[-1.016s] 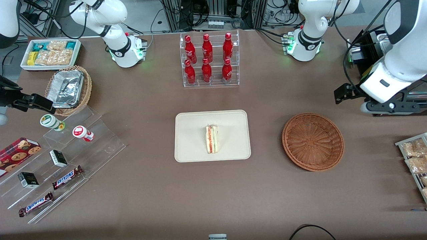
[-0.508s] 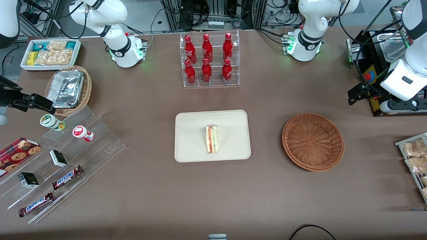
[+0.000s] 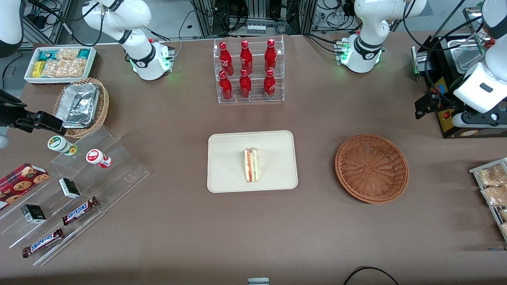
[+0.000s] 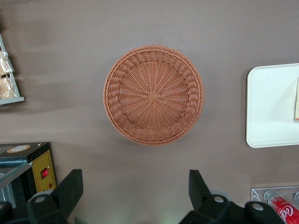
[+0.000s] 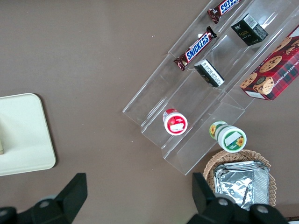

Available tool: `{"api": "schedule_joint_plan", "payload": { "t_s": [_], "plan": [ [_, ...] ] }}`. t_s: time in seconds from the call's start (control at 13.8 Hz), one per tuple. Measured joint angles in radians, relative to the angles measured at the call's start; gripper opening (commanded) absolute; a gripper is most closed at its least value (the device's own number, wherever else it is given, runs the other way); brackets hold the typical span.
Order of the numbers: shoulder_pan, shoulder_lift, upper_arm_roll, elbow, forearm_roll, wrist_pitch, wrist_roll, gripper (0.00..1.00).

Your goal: Place sandwich from basket to tray

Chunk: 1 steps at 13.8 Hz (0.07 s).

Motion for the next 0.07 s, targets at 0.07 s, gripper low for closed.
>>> {"api": "schedule_joint_plan", "payload": {
  "t_s": [0.07],
  "plan": [
    [0.0, -0.001, 0.008, 0.008, 0.0, -0.02, 0.0, 1.0]
  ]
}}
